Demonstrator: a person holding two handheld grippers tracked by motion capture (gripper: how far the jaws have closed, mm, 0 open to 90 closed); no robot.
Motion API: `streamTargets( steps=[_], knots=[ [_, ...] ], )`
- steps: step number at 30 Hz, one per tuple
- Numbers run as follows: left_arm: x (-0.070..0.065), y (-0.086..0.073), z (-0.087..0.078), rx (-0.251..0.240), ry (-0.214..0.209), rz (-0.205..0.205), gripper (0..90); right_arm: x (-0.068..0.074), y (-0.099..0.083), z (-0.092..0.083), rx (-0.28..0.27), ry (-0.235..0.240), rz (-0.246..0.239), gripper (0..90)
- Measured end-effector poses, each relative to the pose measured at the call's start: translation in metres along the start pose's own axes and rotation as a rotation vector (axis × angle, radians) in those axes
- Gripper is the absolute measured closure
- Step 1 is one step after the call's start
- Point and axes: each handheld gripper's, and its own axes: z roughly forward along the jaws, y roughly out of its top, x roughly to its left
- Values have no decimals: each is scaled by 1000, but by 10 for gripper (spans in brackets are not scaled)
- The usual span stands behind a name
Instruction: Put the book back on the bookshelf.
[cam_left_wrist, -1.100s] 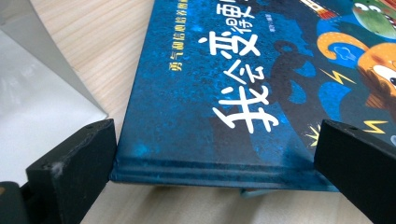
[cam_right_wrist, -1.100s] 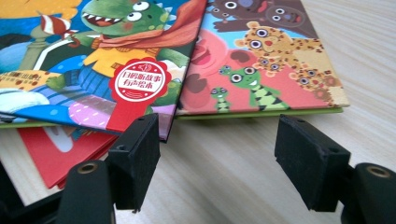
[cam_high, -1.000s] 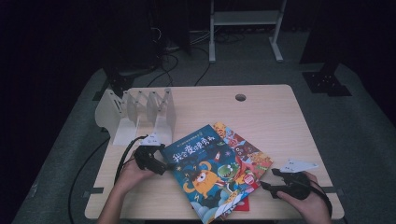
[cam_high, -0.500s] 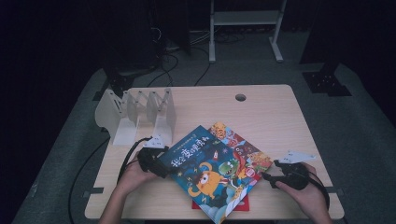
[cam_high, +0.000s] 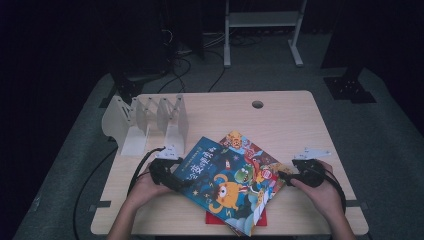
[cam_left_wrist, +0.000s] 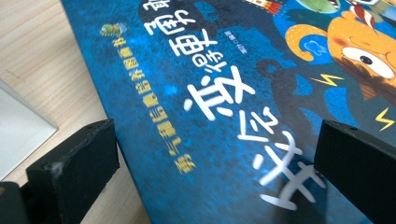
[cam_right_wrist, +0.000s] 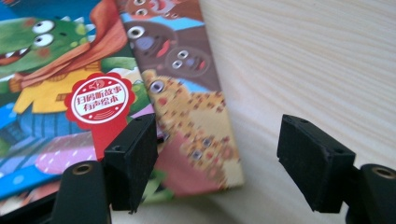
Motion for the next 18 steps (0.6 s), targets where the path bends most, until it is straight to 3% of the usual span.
streamTargets(
  steps=[14,18],
  knots=[
    [-11,-1,-3,12,15,12,0,-17,17,23,-21,-10,68,310],
    [-11,-3,-3,7,15,2,0,-13,16,20,-27,-4,57,328]
  ],
)
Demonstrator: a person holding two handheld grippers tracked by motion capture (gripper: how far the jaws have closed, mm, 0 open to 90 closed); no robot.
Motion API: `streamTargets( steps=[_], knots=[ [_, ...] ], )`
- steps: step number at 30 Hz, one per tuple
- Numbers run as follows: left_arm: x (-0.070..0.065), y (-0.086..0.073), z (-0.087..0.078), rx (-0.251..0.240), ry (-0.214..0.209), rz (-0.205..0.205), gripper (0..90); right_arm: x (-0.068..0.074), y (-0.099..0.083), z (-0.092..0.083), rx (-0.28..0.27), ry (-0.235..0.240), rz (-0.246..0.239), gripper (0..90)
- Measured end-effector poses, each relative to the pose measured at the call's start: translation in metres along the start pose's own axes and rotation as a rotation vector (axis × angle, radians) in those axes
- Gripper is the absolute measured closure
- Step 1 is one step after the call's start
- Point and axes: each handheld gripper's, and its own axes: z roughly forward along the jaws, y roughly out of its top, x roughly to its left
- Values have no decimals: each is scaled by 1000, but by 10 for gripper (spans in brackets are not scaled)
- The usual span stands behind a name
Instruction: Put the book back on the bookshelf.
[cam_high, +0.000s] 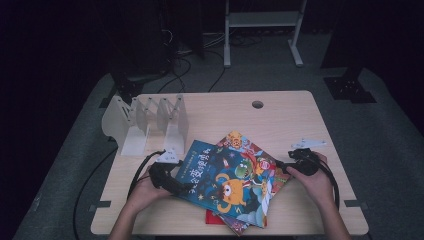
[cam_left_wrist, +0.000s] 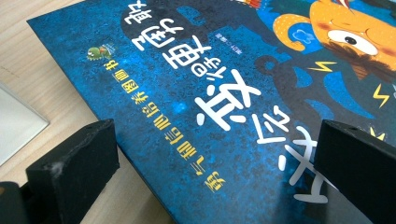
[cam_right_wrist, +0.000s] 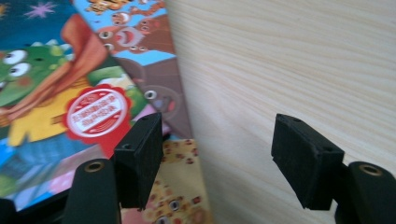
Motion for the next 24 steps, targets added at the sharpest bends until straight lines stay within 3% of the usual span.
streamTargets(
  steps=[4,8,16,24],
  knots=[
    [0,0,0,0,2,-1,0,9,1,-7,-53,66,19,331],
    [0,0,0,-1,2,0,0,18,-2,-2,-52,123,24,329],
    [-1,-1,-1,1,1,-6,0,27,-5,3,-57,169,33,359],
    [1,-4,-5,4,10,-14,0,30,-2,7,-59,179,34,359]
  ],
)
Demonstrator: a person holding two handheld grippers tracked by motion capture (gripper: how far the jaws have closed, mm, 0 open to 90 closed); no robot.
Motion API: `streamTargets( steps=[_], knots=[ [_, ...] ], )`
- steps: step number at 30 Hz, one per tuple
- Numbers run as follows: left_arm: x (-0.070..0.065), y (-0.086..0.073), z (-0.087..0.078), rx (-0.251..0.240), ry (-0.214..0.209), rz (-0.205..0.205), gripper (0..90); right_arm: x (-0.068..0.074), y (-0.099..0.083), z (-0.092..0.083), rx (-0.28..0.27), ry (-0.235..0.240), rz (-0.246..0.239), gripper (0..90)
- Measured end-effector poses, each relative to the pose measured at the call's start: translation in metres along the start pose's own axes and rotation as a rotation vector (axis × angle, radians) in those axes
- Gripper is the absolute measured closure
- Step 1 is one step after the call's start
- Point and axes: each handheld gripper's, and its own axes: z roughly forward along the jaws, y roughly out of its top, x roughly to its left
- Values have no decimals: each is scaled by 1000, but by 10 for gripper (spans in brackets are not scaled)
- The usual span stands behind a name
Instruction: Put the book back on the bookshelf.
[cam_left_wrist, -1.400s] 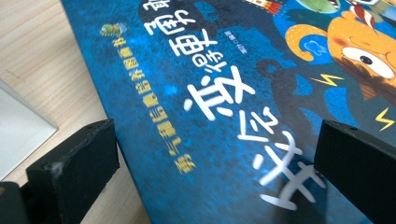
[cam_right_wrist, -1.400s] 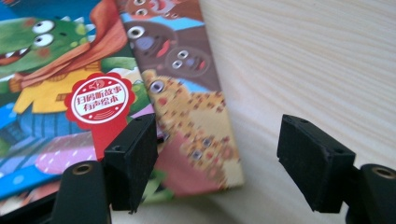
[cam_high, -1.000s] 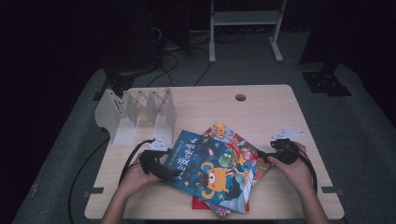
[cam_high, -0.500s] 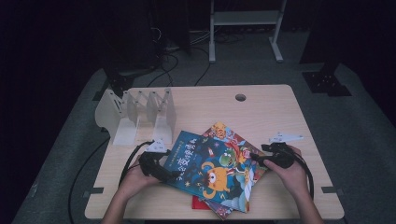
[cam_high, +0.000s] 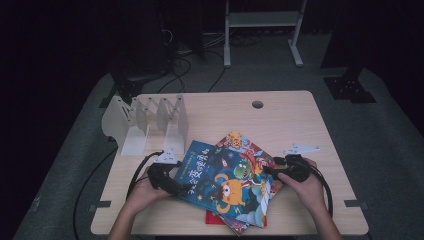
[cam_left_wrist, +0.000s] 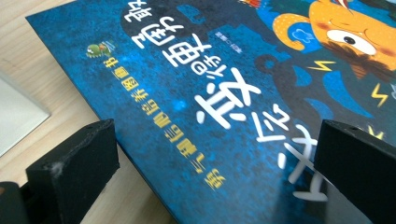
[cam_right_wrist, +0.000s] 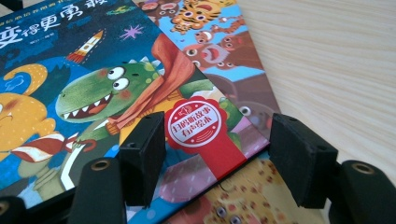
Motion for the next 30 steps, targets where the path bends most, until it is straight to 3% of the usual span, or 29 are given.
streamTargets(
  steps=[14,27,30],
  knots=[
    [-5,-18,-18,-12,20,-44,0,9,13,17,22,48,-46,361],
    [-7,-23,-23,-9,4,-59,0,11,14,19,20,68,-67,361],
    [-3,-25,-22,-11,-3,-78,0,11,14,19,17,68,-68,361]
  ],
)
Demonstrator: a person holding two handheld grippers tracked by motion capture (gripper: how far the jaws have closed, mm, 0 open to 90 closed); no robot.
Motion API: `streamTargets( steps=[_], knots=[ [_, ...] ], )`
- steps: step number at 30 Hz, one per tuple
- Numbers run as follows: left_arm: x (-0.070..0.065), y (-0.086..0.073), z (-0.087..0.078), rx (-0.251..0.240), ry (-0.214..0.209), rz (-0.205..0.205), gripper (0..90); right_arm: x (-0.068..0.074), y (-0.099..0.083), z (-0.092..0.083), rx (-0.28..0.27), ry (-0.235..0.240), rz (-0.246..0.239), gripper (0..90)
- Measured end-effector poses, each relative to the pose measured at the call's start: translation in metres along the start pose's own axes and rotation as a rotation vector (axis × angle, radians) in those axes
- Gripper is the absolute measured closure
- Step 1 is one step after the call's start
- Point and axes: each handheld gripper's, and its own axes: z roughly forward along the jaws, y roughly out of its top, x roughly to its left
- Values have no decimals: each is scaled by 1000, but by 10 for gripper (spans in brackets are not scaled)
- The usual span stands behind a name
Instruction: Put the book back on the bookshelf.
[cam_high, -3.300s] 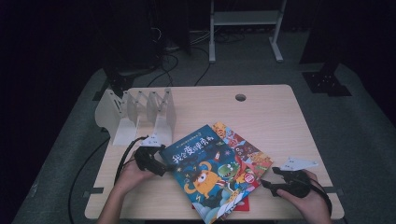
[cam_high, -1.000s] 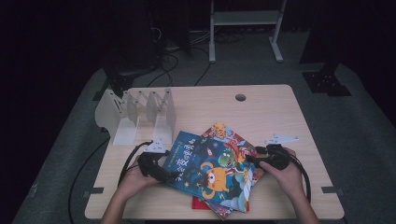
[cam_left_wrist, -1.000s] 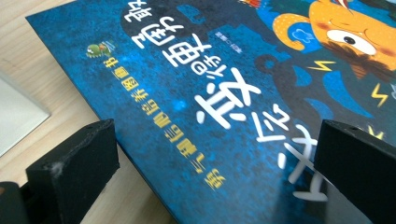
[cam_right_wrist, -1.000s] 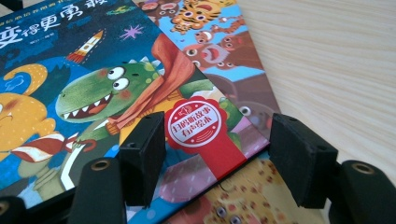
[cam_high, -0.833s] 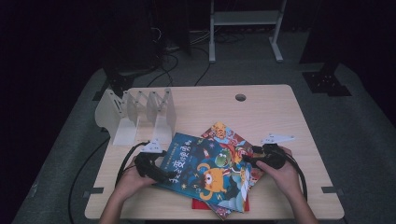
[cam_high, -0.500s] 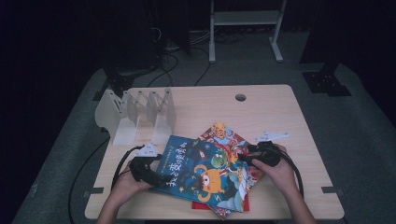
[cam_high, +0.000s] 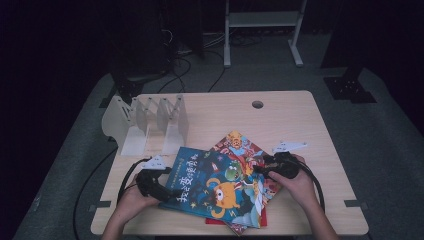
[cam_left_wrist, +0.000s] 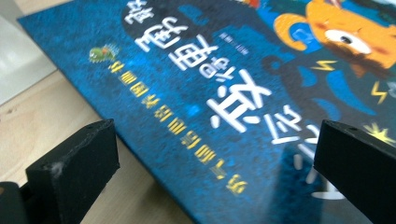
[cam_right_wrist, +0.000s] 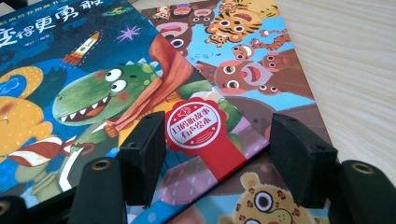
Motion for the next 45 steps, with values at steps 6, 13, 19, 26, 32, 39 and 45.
streamTargets(
  steps=[6,13,19,26,32,39,45],
  knots=[
    [6,-1,1,8,-37,-31,0,0,-2,0,-9,1,1,360],
    [8,-2,1,14,-59,-48,0,5,-4,-16,34,3,-65,453],
    [9,-3,3,18,-90,-63,0,11,-11,-24,53,57,-101,463],
    [11,-3,3,21,-93,-59,0,9,-18,-34,76,57,-145,654],
    [11,-2,3,21,-92,-61,0,10,-17,-30,88,100,-172,755],
    [15,-6,-2,20,-81,-74,0,13,-16,-26,82,125,-182,761],
    [20,-12,-7,22,-98,-100,0,17,-11,-18,80,138,-193,763]
  ],
)
